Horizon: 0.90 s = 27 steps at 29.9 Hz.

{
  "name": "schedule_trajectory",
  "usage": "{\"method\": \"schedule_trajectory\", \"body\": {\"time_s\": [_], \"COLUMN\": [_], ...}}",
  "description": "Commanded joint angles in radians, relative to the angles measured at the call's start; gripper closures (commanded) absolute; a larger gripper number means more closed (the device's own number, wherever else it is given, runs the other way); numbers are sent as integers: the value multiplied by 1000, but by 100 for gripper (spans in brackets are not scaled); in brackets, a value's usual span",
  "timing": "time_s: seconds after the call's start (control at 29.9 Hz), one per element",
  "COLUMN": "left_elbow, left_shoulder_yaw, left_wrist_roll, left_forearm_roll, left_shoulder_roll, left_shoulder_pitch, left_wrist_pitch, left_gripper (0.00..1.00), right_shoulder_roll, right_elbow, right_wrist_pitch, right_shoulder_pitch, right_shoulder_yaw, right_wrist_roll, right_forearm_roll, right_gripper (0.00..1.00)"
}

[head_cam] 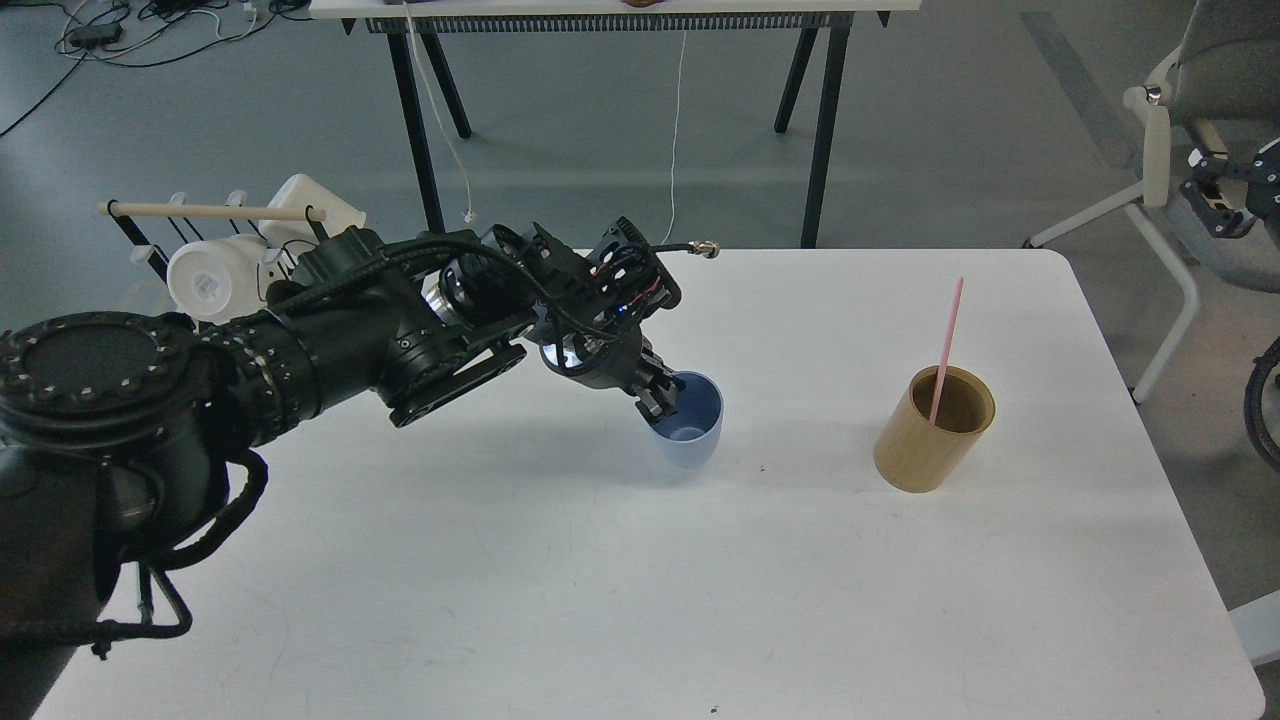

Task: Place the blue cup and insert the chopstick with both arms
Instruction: 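Lower the blue cup onto the table center and release it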

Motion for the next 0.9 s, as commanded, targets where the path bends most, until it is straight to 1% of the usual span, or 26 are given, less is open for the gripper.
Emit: {"method": "schedule_trajectory", "body": {"time_s": [0.0, 0.1, 0.2, 0.3, 0.43, 0.5, 0.6, 0.64, 0.67, 0.7, 0.8, 0.87], "left_elbow": [0, 0, 0, 0, 0, 0, 2, 2, 2, 3, 3, 2], "left_shoulder_yaw": [2, 2, -1, -8, -15, -19, -60, -79, -102, -129, -231, -322], "left_wrist_roll": [0, 0, 0, 0, 0, 0, 0, 0, 0, 0, 0, 0], "left_forearm_roll": [3, 1, 0, -9, -19, -20, -61, -84, -117, -158, -308, -454], "left_shoulder_roll": [0, 0, 1, 6, 15, 20, 38, 52, 73, 95, 179, 257], "left_shoulder_pitch": [2, 5, 5, 4, 2, 2, 1, 1, -1, -1, 1, 15], "left_wrist_pitch": [0, 0, 0, 0, 0, 0, 0, 0, 0, 0, 0, 0], "left_gripper": [98, 94, 87, 76, 68, 62, 42, 34, 22, 15, 7, 6], "right_shoulder_roll": [0, 0, 0, 0, 0, 0, 0, -1, -3, -6, -50, -79], "right_elbow": [0, 2, 2, 2, 3, 3, 6, 9, 11, 12, 16, 40], "right_wrist_pitch": [0, 0, 0, 0, 0, 0, 0, 0, 0, 0, 0, 0], "right_shoulder_pitch": [0, 0, 0, 0, 0, 0, 0, 3, 9, 15, 50, 79], "right_shoulder_yaw": [0, 0, -1, -1, -1, -3, -9, -12, -14, -14, -6, -6], "right_wrist_roll": [0, 0, 0, 0, 0, 0, 0, 0, 0, 0, 0, 0], "right_forearm_roll": [0, 0, 0, 0, 0, -2, -18, -28, -50, -99, -320, -467], "right_gripper": [6, 6, 6, 6, 6, 6, 6, 6, 6, 5, 5, 5]}}
